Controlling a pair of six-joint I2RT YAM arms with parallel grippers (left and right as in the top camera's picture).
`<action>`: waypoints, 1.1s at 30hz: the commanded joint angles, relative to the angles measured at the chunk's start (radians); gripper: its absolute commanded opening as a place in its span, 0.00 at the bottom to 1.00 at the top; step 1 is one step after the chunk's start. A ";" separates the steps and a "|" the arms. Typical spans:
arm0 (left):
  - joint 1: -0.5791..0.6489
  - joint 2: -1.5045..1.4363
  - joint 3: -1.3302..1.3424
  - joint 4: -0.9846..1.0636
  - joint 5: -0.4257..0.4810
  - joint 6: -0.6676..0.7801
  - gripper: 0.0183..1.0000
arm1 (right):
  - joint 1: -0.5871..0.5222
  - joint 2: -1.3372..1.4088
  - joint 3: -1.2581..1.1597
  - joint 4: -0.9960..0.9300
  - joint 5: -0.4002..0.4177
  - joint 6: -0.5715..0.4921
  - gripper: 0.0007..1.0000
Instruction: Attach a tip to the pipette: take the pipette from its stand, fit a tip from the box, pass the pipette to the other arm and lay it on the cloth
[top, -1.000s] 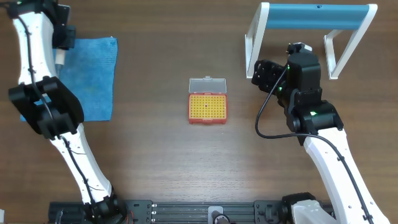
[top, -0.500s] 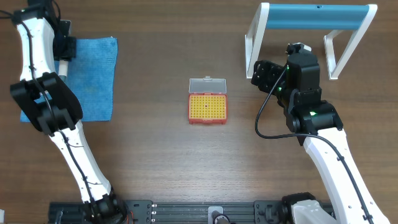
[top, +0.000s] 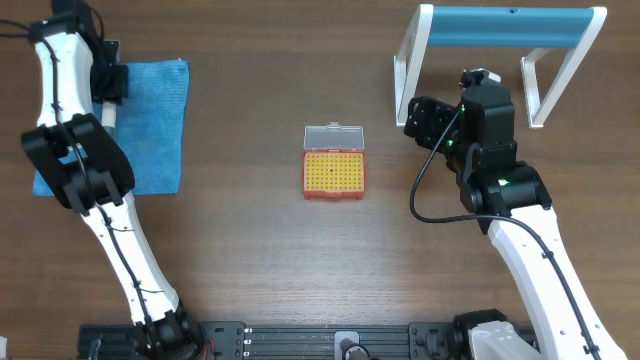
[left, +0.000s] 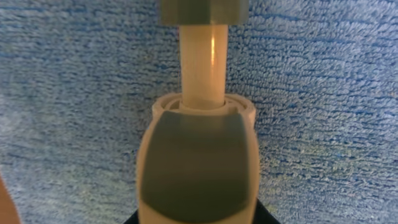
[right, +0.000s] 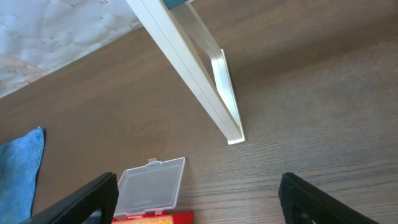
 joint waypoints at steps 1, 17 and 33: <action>0.004 0.032 0.018 0.011 0.021 -0.016 0.01 | 0.008 -0.014 0.006 0.002 0.012 -0.006 0.84; 0.002 0.014 0.034 -0.053 0.013 -0.016 0.82 | 0.008 -0.014 0.006 0.004 0.012 -0.005 0.84; -0.003 -0.525 0.377 -0.477 0.183 -0.087 0.82 | 0.007 -0.238 0.006 0.118 0.220 -0.114 0.84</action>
